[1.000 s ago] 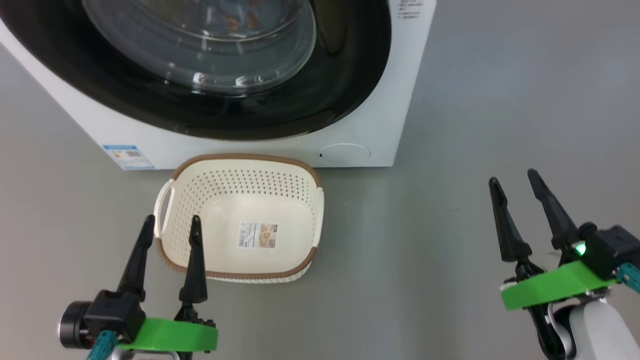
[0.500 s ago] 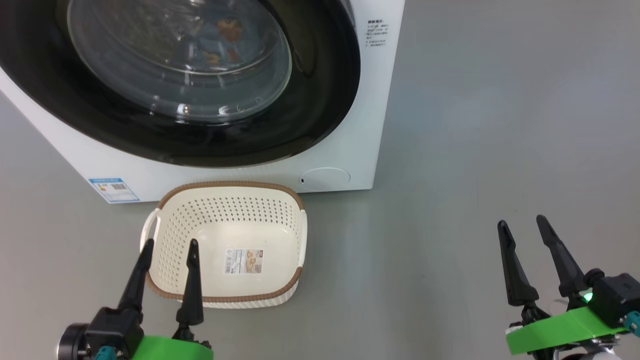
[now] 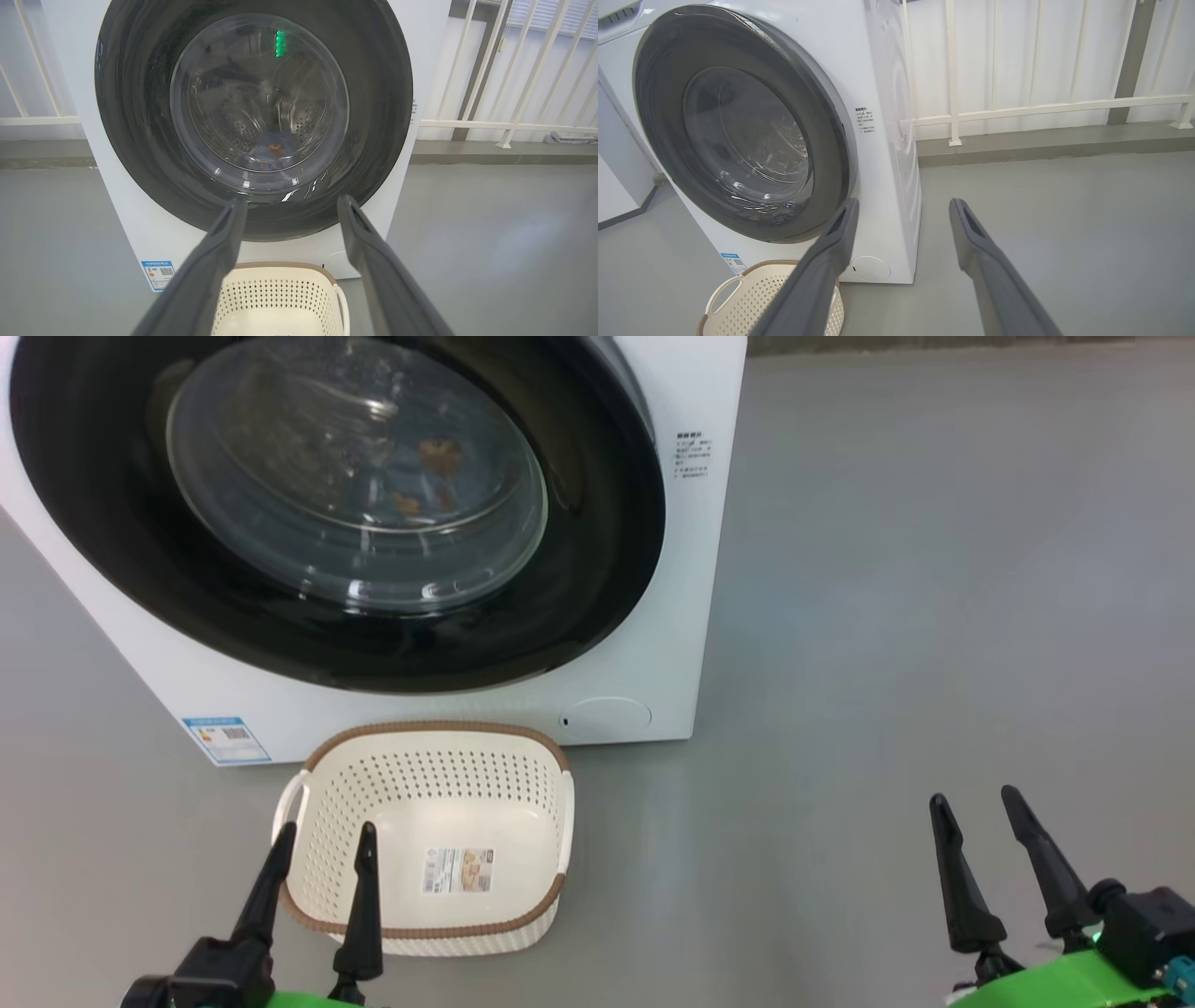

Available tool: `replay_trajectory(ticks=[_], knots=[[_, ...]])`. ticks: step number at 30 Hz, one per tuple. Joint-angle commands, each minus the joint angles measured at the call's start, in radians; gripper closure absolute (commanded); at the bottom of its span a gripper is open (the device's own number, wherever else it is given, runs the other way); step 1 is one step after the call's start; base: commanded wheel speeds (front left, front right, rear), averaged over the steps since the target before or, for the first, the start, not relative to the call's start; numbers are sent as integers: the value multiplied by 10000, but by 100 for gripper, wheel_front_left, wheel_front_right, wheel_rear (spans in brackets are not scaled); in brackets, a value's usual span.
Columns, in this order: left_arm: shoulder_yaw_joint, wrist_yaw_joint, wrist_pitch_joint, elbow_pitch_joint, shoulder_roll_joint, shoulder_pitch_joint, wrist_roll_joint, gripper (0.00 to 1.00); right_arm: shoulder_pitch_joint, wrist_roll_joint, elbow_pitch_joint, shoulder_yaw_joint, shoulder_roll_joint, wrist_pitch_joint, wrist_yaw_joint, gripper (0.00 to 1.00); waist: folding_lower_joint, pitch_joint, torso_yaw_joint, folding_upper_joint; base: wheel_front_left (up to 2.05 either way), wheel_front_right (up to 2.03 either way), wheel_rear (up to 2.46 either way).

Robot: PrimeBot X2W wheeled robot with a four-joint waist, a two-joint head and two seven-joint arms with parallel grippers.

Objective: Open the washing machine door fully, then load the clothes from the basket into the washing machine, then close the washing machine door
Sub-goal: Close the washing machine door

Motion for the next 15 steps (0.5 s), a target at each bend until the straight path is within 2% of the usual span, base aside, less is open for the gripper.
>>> replay_trajectory(ticks=[1, 15], knots=[[290, -64, 14, -161, 192, -68, -97, 0, 112, -134, -311, 269, -34, 42, -27, 0, 1, -196, -3, 0, 0, 0, 0], [270, -18, 118, -259, 319, 243, -294, 0, 431, 67, -332, 391, -14, 92, -27, 0, 1, -604, -77, 0, 0, 0, 0]])
